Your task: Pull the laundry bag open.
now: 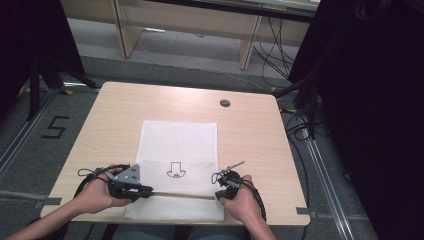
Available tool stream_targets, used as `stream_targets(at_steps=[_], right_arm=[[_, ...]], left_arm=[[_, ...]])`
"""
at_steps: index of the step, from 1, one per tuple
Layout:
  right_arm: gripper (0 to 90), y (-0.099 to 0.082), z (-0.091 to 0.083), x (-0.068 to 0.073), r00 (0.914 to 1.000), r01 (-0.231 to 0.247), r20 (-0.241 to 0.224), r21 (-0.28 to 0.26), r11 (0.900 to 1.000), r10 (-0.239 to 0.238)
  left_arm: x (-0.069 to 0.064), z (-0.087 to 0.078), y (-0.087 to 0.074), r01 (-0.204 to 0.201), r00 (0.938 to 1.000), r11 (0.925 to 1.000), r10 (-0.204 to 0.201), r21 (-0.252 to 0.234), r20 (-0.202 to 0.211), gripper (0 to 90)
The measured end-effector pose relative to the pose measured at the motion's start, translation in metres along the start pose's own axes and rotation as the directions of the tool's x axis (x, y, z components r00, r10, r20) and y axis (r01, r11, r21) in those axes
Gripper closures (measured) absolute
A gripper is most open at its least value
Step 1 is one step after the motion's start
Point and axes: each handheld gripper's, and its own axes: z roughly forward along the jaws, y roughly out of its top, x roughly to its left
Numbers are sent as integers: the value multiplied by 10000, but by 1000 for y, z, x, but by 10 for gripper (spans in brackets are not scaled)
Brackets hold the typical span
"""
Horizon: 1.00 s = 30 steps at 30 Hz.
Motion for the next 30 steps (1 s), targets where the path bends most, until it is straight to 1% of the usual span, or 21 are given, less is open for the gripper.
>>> stream_targets(at_steps=[3, 4, 5, 8, 9, 10, 13, 16, 17, 18, 19, 20, 22, 23, 24, 25, 26, 27, 28, 29, 30], right_arm=[[900, 0, 0, 0, 10000, -9, 0, -2, 10000, 9], [900, 0, 0, 0, 10000, -20, 11, 6, 10000, 20], [900, 0, 0, 0, 10000, 1, -10, 9, 10000, -1], [900, 0, 0, 0, 10000, 10, -11, 3, 10000, -10], [900, 0, 0, 0, 10000, 2, -21, 3, 10000, -2], [900, 0, 0, 1, 9999, -107, -3, 72, 9999, 107], [900, 0, 0, 1, 9999, -119, 17, 59, 9999, 119], [900, 0, 0, 1, 9999, -101, 4, 63, 9999, 101], [900, 0, -1, 0, 9999, -121, 25, 70, 9999, 121], [900, 0, -1, 1, 9998, -192, 25, 126, 9997, 192], [900, 0, -1, 1, 9998, -196, 62, 126, 9997, 195], [900, 0, -1, 1, 9998, -196, 62, 126, 9997, 195], [900, 0, -1, 1, 9997, -167, 159, 139, 9998, 165], [900, 0, -1, 0, 9997, 12, 254, 45, 10000, -13], [900, 0, -1, -1, 9993, -40, 367, 101, 9999, 36], [900, 0, -1, -2, 9994, -59, 355, 42, 10000, 57], [900, 0, -2, -2, 9994, -224, 268, 131, 9997, 221], [900, 0, -2, -2, 9995, -199, 244, 133, 9997, 196], [900, 0, -2, -2, 9995, -205, 255, 141, 9997, 201], [900, 0, -2, -2, 9994, -202, 270, 156, 9997, 198], [900, 0, -2, -2, 9992, -221, 333, 91, 9997, 217]], left_arm=[[0, 0, 0, 50, 10000, 10000, -51, 22, 8, 820], [1, 0, -1, -26, 10000, 10000, 26, 26, -8, 820], [0, -1, -1, 84, 10000, 10000, -84, -30, 45, 820], [0, -1, -1, 43, 10000, 10000, -43, -6, 89, 820], [-1, 0, -1, 110, 9999, 9999, -109, -39, 120, 820], [-1, 0, -1, 89, 9999, 10000, -89, -18, 147, 820], [-1, -1, -2, 2, 10000, 10000, -3, 36, 69, 820], [0, -2, -4, 76, 9999, 9999, -77, 101, 70, 820], [0, -3, -5, 123, 9999, 9999, -123, 49, 99, 820], [1, -3, -5, 94, 9999, 9998, -95, 165, 58, 820], [1, -5, -6, -50, 10000, 9997, 51, 246, -69, 820], [1, -5, -6, -50, 10000, 9997, 51, 246, -69, 820], [6, -8, -12, 25, 9995, 9991, -11, 427, -309, 820], [8, -11, -15, 72, 9992, 9987, -51, 497, -407, 820], [10, -12, -17, 314, 9992, 9990, -304, 328, -277, 820], [10, -13, -19, 593, 9981, 9981, -590, 153, -165, 820], [9, -13, -19, 516, 9985, 9985, -511, 200, -207, 820], [9, -13, -18, 409, 9988, 9988, -401, 274, -281, 820], [9, -13, -18, 409, 9988, 9988, -401, 274, -281, 820], [8, -12, -17, 151, 9992, 9986, -133, 499, -373, 820], [8, -11, -18, 178, 9993, 9987, -161, 485, -346, 819]])
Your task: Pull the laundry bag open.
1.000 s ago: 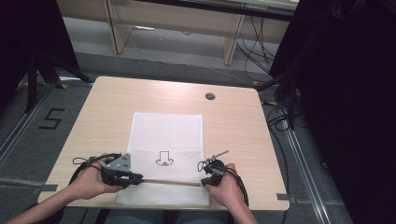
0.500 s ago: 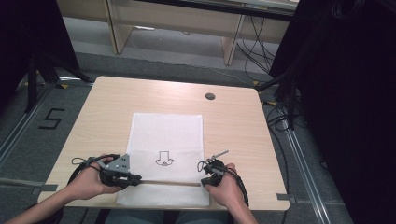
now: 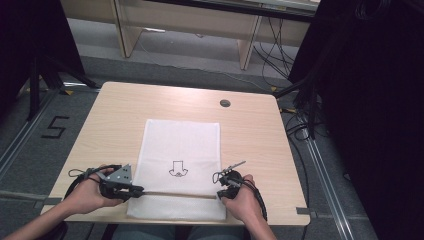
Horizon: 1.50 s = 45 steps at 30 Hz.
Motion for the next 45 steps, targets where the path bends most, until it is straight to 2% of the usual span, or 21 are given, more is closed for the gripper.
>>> stream_targets(at_steps=[1, 2, 3, 4, 8, 9, 12, 14, 17, 19, 24, 25, 31, 33, 34, 38, 40, 41, 42, 44, 45], right_arm=[[900, 0, 0, 0, 10000, 14, -53, 22, 10000, -14], [900, 0, -1, 2, 9995, -264, -171, 94, 9996, 265], [900, 0, -1, 2, 9995, -264, -171, 94, 9996, 265], [900, 0, 0, -1, 10000, -25, -71, -7, 10000, 25], [900, 0, 0, -2, 9999, 79, -117, -59, 10000, -79], [900, -1, 0, -1, 9999, 11, -102, -36, 10000, -12], [900, -1, 0, -1, 9999, -40, -95, -16, 10000, 40], [900, 0, 1, -3, 9996, 257, -140, -105, 9996, -259], [900, -1, 0, -1, 10000, 7, -91, -36, 10000, -8], [900, 0, 0, -2, 9999, 111, -115, -66, 9999, -112], [900, 0, 0, -1, 10000, -18, -91, -18, 10000, 18], [900, 0, 0, -2, 10000, 9, -97, -30, 10000, -9], [900, 0, 0, -1, 10000, 10, -88, -15, 10000, -10], [900, -1, 0, 1, 9996, -210, -168, 39, 9998, 210], [900, 0, 0, -1, 10000, 28, -91, -10, 10000, -28], [900, 0, 0, 0, 9999, 64, -107, 6, 10000, -64], [900, 0, 0, -1, 9999, 52, -108, 0, 10000, -52], [900, 0, 0, -1, 9999, 65, -124, 12, 10000, -65], [900, 0, 0, -1, 9999, 65, -110, 11, 10000, -65], [900, 0, 0, 0, 10000, 67, 6, 46, 10000, -67], [900, 0, 0, 0, 10000, 38, 20, 54, 10000, -38]], left_arm=[[0, 0, 0, 59, 10000, 10000, -59, -11, 22, 819], [0, 0, -1, 175, 9998, 9998, -174, -109, 53, 820], [0, 0, -1, 175, 9998, 9998, -174, -109, 53, 819], [0, 0, -1, 181, 9998, 9998, -181, -100, 42, 819], [1, 0, -1, 187, 9998, 9998, -186, -74, 98, 819], [0, 1, -2, 282, 9995, 9995, -280, -161, 119, 820], [1, -1, -2, 156, 9998, 9998, -155, -80, 128, 819], [1, -1, -2, 326, 9992, 9993, -322, -183, 235, 819], [2, -1, -3, 449, 9985, 9986, -440, -284, 323, 819], [2, -2, -3, 442, 9985, 9986, -431, -296, 352, 820], [2, -2, -3, 332, 9987, 9992, -324, -216, 385, 820], [3, -2, -3, 299, 9983, 9994, -291, -156, 504, 820], [2, -2, -3, 275, 9987, 9994, -266, -213, 439, 820], [3, -2, -4, 340, 9981, 9992, -329, -203, 515, 820], [3, -2, -4, 309, 9986, 9994, -301, -170, 444, 820], [3, -3, -4, 373, 9981, 9991, -362, -209, 492, 820], [3, -3, -3, 309, 9987, 9995, -307, -47, 404, 820], [4, -4, -4, -164, 9998, 9989, 161, 437, 71, 821], [5, -4, -6, -232, 9995, 9975, 245, 673, -177, 821], [6, -7, -10, 266, 9992, 9993, -273, 254, 288, 821], [6, -9, -12, 520, 9980, 9986, -519, -18, 364, 820]])
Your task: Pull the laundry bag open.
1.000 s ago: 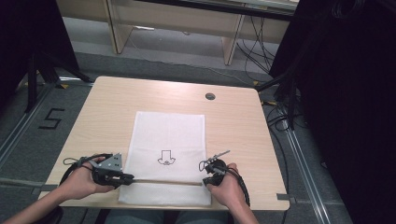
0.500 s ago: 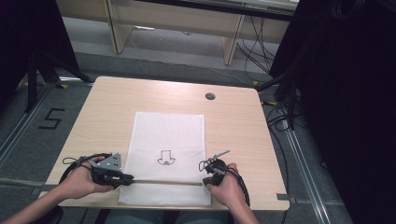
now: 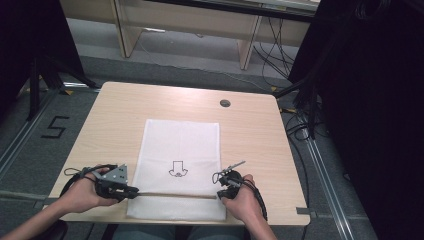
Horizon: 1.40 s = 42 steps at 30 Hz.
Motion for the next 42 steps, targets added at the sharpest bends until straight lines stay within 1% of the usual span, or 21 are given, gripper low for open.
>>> stream_targets(at_steps=[2, 4, 7, 9, 10, 14, 16, 18, 19, 25, 26, 28, 29, 30, 31, 33, 35, 37, 39, 40, 42], right_arm=[[900, 0, 0, -2, 9998, 119, -129, -39, 9999, -119], [900, 1, 0, -1, 10000, 36, -79, 58, 10000, -36], [900, 1, 0, -1, 10000, 63, -11, 44, 10000, -63], [900, 0, 0, -2, 9999, 107, -135, -81, 9999, -109], [900, 0, 0, -2, 9998, 123, -145, -83, 9999, -125], [900, 0, 0, -2, 9999, -13, -135, -14, 10000, 13], [900, 0, 0, -2, 9999, -33, -128, -37, 10000, 33], [900, 0, 0, -2, 9999, -11, -141, -14, 10000, 10], [900, 0, 0, -2, 9999, -16, -140, -14, 10000, 16], [900, 0, 0, -2, 9998, 128, -143, -116, 9999, -130], [900, 0, 0, -2, 9999, -60, -122, -11, 10000, 60], [900, 0, 0, -3, 9998, 126, -139, -115, 9999, -128], [900, 0, 0, -2, 9999, 19, -149, -23, 10000, -19], [900, 0, 0, -2, 9999, 11, -124, -6, 10000, -11], [900, 0, 0, -1, 9999, -35, -150, 7, 10000, 35], [900, 0, 0, -1, 9999, -27, -147, 8, 10000, 27], [900, 0, 0, -3, 9998, 145, -157, -86, 9999, -146], [900, 0, 0, -1, 9999, -4, -129, 6, 10000, 4], [900, 0, 0, -2, 9999, 94, -131, -54, 9999, -95], [900, 0, 0, -2, 9998, 140, -142, -69, 9999, -141], [900, 0, 0, -1, 9999, -43, -124, 43, 10000, 44]], left_arm=[[0, -1, -1, 70, 10000, 10000, -70, -70, 14, 820], [0, -1, 1, -180, 9998, 9997, 182, 146, -113, 820], [2, 0, 0, -96, 9999, 9999, 97, 129, -35, 820], [2, -2, 1, -206, 9998, 9998, 206, 3, -83, 820], [1, -2, 0, 39, 9999, 9999, -40, -127, -92, 820], [2, -1, -1, 12, 10000, 10000, -12, -78, 7, 820], [3, -3, 0, -135, 9998, 9999, 134, -62, -112, 821], [4, -4, 0, -24, 10000, 9998, 23, -200, -42, 821], [4, -5, 0, 211, 9998, 9991, -208, -375, 76, 821], [2, -3, 0, -45, 10000, 10000, 44, -23, -37, 821], [2, -4, -1, -263, 9995, 9996, 264, 106, -178, 821], [4, -5, -2, -246, 9996, 9996, 247, 159, -104, 821], [4, -6, -2, -50, 9999, 10000, 49, -29, -100, 821], [4, -6, -3, -35, 9999, 10000, 34, -42, -98, 821], [5, -7, -3, -17, 9999, 10000, 16, -85, -161, 821], [7, -8, -5, -205, 9991, 9995, 214, 246, -376, 821], [9, -10, -8, 92, 9995, 9999, -91, 50, -309, 821], [9, -11, -9, 24, 9988, 9999, -18, 123, -482, 821], [10, -12, -10, 103, 9984, 9999, -96, 129, -559, 821], [12, -14, -11, -76, 9965, 9993, 107, 368, -828, 820], [15, -16, -16, 164, 9960, 9992, -130, 372, -889, 821]])
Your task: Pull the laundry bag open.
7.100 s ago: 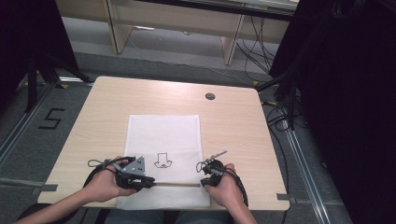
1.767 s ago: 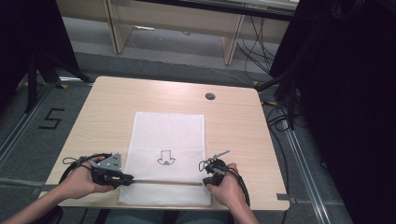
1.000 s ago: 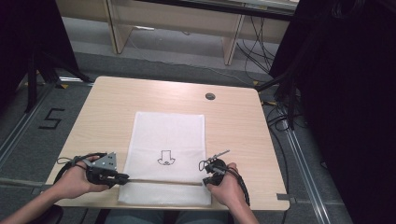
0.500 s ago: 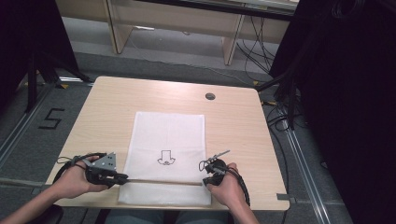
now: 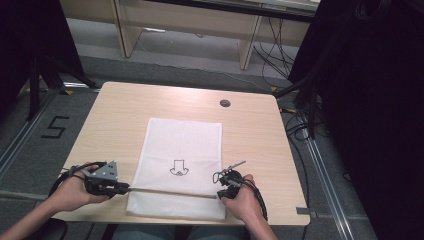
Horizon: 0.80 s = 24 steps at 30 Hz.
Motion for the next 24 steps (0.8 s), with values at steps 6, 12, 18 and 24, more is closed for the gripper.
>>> stream_targets(at_steps=[6, 12, 18, 24], right_arm=[[900, 0, 0, 0, 10000, -40, 51, 66, 10000, 40], [900, 0, 0, -2, 9998, 206, -49, -105, 9997, -207], [900, 0, 0, -1, 9999, 130, -19, -65, 9999, -130], [900, 0, 1, -2, 9996, 280, 6, -223, 9994, -280]], left_arm=[[1, -1, -2, -105, 9999, 9998, 106, 175, -95, 821], [2, 2, -2, -705, 9972, 9922, 727, 1025, -181, 821], [2, 9, -2, -737, 9967, 9895, 772, 1247, -231, 820], [3, 12, -1, -773, 9959, 9881, 829, 1326, -368, 819]])
